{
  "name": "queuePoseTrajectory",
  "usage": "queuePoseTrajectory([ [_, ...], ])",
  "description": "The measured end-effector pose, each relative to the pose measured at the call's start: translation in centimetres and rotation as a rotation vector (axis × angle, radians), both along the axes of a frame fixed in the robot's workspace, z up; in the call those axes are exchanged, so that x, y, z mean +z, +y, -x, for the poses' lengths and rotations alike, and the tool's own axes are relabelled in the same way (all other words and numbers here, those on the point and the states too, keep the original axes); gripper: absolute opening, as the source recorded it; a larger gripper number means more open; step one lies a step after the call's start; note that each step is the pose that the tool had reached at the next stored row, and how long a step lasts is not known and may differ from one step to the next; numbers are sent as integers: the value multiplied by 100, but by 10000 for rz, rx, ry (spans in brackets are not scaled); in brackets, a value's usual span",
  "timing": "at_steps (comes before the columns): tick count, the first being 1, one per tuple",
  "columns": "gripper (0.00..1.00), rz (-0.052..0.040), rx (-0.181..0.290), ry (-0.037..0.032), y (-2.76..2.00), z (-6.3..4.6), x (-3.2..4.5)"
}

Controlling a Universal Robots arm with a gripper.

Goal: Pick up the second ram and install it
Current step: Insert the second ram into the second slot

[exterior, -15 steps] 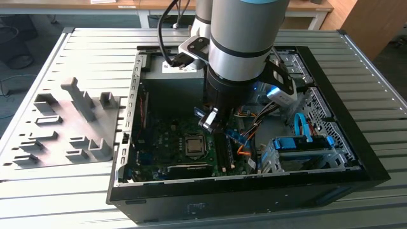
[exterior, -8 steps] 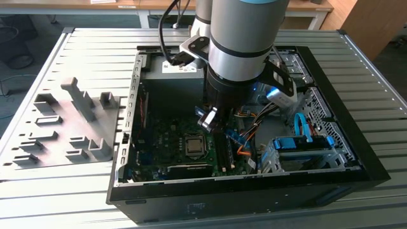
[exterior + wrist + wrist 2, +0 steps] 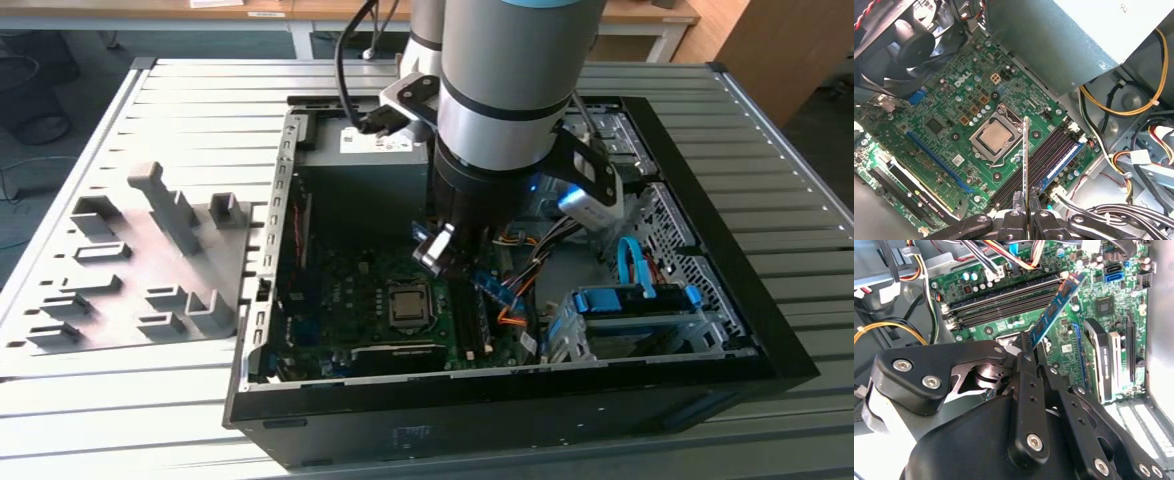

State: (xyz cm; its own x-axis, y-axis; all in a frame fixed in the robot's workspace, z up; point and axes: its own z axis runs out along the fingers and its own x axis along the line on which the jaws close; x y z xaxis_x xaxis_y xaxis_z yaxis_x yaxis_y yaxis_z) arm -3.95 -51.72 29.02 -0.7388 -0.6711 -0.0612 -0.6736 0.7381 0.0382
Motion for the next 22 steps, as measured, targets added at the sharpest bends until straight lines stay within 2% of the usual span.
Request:
queuePoseTrajectory([
  [22,14,0,-985,0,0,0,-1],
])
